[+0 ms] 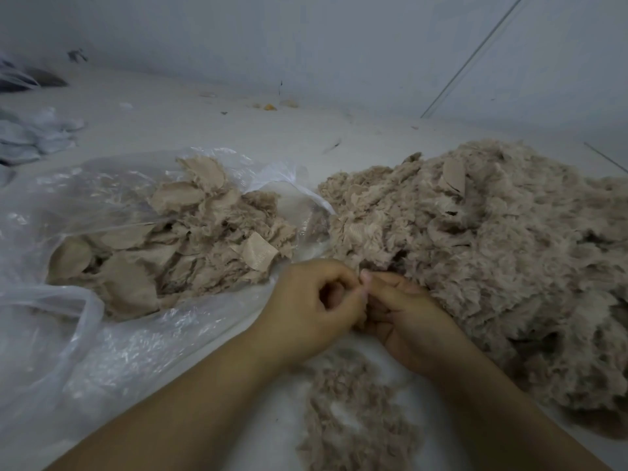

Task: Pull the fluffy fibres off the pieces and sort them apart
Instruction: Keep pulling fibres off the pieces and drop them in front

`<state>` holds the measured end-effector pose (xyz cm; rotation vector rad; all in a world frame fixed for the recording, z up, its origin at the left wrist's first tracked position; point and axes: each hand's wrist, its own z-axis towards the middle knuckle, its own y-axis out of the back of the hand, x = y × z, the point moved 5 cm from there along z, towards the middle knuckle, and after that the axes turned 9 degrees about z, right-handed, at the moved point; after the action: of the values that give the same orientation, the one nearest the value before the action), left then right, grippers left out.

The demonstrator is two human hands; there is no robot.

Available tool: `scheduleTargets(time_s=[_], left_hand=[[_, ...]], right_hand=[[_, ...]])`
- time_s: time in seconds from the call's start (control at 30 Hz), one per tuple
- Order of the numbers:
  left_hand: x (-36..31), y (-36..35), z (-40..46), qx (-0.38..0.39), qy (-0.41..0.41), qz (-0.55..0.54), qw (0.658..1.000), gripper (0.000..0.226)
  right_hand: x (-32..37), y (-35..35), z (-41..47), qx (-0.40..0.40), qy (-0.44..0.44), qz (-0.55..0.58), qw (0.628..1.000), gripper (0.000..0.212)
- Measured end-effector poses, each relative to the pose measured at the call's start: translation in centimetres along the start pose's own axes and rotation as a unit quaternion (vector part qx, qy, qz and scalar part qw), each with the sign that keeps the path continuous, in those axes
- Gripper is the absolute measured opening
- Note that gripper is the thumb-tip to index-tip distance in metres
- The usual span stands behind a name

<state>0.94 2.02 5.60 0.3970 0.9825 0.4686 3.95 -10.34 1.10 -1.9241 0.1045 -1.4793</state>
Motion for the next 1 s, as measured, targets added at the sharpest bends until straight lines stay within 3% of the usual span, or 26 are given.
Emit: scheduleTargets(time_s=[0.07,0.1,0.2,0.3,0.4,0.57,0.8,0.87,0.93,0.97,1.0], left_hand=[[1.3,0.7,0.2,-0.050,0.081,-0.098,0.991,0.014],[1.6,0.9,0.4,-0.053,0.091,-0.078,0.991,0.014],[2.0,0.2,0.8,0.031,0.087,-0.004,0.996,0.048],[1.8,-0.5,1.0,0.061,0.116,-0.104,0.986,0.027],[1.9,-0.4,1.2,0.006,0.140,-0.106,0.984,0.010],[2.2,0.0,1.0,-0.030,0.173,-0.153,0.973,0.024],[3.5,1.2,1.1,-0.103,0.221,-0.176,0.954,0.031],[4.0,1.9,1.3,-0.036,0.215,-0.211,0.953,0.027],[3.2,2.0,1.1,0.200,0.144,-0.207,0.947,0.010],[2.6,1.7,0.4,0.337,0.105,-0.175,0.919,0.001],[2.3,1.6,-0.4,0.435,0.071,-0.124,0.889,0.010]], right_hand=[[-0.1,0.1,0.0,-0.024,-0.003,0.012,1.000,0.026],[0.0,0.1,-0.1,-0.031,-0.004,0.018,0.999,0.025],[0.2,-0.2,-0.4,-0.029,-0.004,-0.001,1.000,0.031],[0.2,0.0,-0.3,-0.030,0.001,0.003,1.000,0.031],[-0.1,0.3,0.0,-0.011,0.004,-0.004,1.000,0.039],[0.0,-0.2,-0.1,0.010,0.004,-0.031,0.999,0.018],[0.2,-0.2,-0.1,-0.036,0.000,0.047,0.998,0.025],[0.2,0.1,0.0,-0.065,0.003,0.075,0.995,0.026],[0.0,0.4,0.2,-0.083,0.003,0.086,0.993,0.025],[0.0,0.4,0.1,-0.084,0.002,0.087,0.993,0.026],[0.0,0.4,0.2,-0.080,-0.002,0.085,0.993,0.026]])
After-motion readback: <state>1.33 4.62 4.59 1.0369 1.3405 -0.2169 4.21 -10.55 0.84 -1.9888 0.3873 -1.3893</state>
